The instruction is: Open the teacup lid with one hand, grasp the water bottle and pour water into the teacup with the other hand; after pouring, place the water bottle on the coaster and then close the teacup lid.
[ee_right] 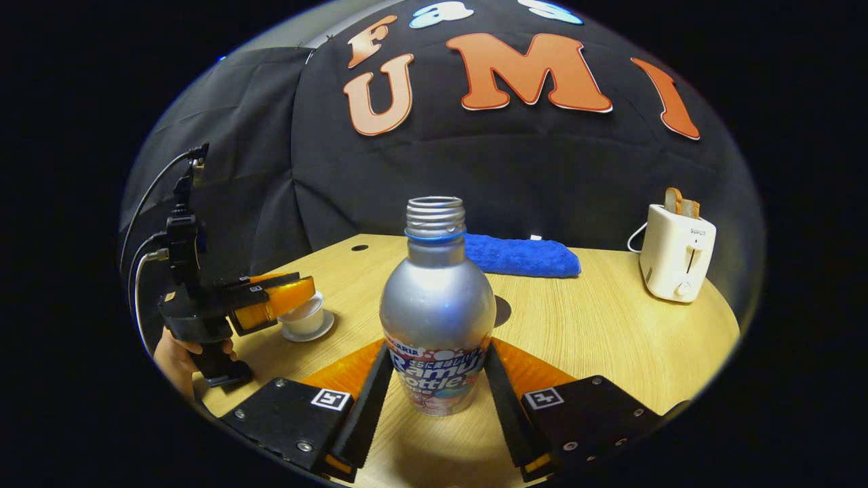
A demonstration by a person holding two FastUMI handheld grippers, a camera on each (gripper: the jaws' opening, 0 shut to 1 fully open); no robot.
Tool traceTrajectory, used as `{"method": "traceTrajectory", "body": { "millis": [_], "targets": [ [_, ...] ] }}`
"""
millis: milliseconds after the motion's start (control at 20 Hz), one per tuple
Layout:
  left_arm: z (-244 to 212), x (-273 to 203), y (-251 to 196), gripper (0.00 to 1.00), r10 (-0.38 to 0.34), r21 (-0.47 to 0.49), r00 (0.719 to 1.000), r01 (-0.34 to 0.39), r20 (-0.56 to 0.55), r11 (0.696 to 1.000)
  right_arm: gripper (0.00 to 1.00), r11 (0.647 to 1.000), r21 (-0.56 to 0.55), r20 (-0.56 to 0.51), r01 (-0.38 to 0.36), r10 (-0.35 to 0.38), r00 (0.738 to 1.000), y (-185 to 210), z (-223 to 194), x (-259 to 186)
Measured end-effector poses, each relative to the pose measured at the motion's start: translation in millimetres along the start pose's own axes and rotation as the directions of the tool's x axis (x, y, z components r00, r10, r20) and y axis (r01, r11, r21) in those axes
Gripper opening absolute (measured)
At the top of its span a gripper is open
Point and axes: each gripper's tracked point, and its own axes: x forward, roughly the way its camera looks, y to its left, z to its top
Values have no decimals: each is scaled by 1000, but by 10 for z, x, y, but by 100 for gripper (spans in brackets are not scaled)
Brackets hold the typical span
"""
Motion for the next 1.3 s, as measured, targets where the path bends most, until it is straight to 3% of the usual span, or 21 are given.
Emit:
{"method": "traceTrajectory", "body": {
  "millis": [100,150,350,400,600,850,900,950,1300],
  "targets": [
    [31,-22,-8,57,5,5,1000,-5,5,1000,78,1000,-15,4,3,-3,1000,-15,-30,-2],
    [49,-45,-9,69,6,6,1000,-6,13,1000,78,1000,-21,7,4,-4,1000,-21,-28,7],
    [126,-100,14,66,19,11,999,-20,36,1000,78,1000,-23,38,3,-2,999,9,73,14],
    [148,-112,16,70,22,15,999,-22,42,1000,78,1000,-23,62,12,-11,998,-20,156,40],
    [205,-170,18,65,29,18,998,-30,60,999,78,997,-44,106,60,-55,993,-244,401,290],
    [338,-252,3,83,33,23,995,-35,90,999,78,995,-60,113,78,-71,991,-353,548,656],
    [366,-274,-3,80,34,26,995,-36,96,999,78,995,-62,110,80,-73,991,-361,562,740],
    [393,-300,-3,89,34,26,994,-37,103,999,78,994,-67,107,84,-77,991,-380,573,818],
    [532,-414,44,95,48,13,990,-51,133,999,78,995,-50,107,92,-86,990,-504,702,1211]
  ]
}}
